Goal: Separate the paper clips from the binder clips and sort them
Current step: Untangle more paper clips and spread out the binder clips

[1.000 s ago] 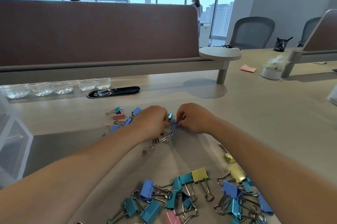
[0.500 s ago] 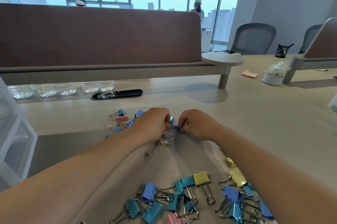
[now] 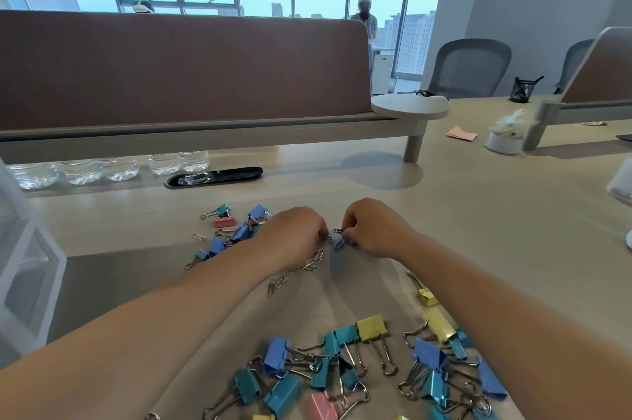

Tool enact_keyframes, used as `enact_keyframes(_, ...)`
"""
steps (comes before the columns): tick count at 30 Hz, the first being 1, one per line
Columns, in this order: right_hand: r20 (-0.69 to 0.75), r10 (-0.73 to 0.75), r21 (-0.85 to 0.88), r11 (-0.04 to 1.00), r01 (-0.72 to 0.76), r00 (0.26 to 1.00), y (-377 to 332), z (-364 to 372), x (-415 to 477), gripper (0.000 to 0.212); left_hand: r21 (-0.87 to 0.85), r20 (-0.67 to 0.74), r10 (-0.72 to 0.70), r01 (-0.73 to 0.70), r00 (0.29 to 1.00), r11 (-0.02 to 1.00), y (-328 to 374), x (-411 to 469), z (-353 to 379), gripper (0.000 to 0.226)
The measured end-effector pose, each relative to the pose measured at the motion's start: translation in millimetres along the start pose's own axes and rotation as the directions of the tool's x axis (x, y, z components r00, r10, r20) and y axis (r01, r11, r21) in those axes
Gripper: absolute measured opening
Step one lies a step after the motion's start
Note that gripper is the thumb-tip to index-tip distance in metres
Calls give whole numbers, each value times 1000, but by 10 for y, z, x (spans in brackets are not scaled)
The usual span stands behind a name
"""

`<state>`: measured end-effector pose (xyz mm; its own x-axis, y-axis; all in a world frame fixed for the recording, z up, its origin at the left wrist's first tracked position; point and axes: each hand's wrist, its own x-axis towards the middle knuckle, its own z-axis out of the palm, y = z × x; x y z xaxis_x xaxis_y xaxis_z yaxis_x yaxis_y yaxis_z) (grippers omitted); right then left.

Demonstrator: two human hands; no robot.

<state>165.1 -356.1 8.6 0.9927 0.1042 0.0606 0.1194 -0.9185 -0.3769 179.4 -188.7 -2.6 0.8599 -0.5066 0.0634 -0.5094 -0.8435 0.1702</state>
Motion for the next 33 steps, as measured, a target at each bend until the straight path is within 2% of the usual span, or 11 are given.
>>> enact_keyframes(9, 0, 3, 28, 1000, -3, 1000, -1, 11, -21, 10, -1, -13, 43, -43, 999, 999, -3, 5, 11, 33)
enact_keyframes(17, 64, -24, 0, 1000, 24, 998, 3, -77, -97, 12, -44, -18, 50, -50, 999, 998, 41, -51, -6, 33)
enact_keyframes(22, 86, -69, -57, 996, 74, 994, -12, -111, -113, 4, -91, -62, -3, -3, 998, 996, 55, -45, -64, 24)
enact_keyframes(33, 118, -112, -169, 977, 131, 987, -44, -81, -76, 16, -65, 13, -27, 28, 1000, 998, 131, 9, -16, 25)
